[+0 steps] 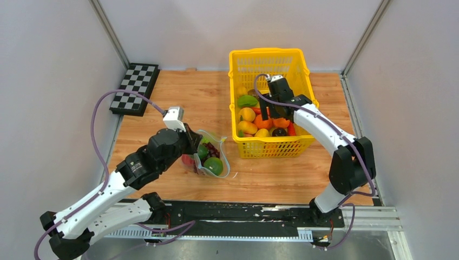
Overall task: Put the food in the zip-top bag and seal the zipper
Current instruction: Pick up the fake fruit from the bin.
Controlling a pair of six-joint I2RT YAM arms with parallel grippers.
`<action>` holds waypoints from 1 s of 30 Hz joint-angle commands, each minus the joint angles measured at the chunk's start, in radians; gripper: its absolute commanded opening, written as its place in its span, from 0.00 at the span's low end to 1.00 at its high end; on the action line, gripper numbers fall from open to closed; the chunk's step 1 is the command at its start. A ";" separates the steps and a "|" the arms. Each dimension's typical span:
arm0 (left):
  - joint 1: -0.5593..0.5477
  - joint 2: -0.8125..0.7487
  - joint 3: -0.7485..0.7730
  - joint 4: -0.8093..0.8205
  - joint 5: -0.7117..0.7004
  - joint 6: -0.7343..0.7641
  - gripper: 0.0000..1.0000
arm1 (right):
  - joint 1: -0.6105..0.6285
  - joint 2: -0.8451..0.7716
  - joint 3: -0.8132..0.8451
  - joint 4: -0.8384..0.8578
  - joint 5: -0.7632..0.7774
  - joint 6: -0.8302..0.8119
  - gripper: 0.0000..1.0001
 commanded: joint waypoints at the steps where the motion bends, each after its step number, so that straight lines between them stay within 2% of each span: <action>1: -0.004 -0.037 -0.002 0.033 -0.004 -0.007 0.02 | -0.001 0.017 0.107 -0.202 0.039 -0.035 0.81; 8: -0.004 -0.026 -0.012 0.056 0.008 0.000 0.03 | -0.043 0.062 0.096 -0.208 0.040 -0.066 0.81; 11: -0.004 -0.013 0.003 0.045 0.027 0.009 0.03 | -0.050 0.105 0.161 -0.305 0.017 -0.065 0.77; 18: -0.004 -0.025 -0.011 0.049 0.016 0.005 0.03 | -0.050 0.037 0.131 -0.441 -0.106 -0.102 0.77; 30: -0.004 0.004 0.003 0.054 0.033 0.042 0.02 | -0.048 0.039 0.057 -0.546 -0.157 -0.121 0.76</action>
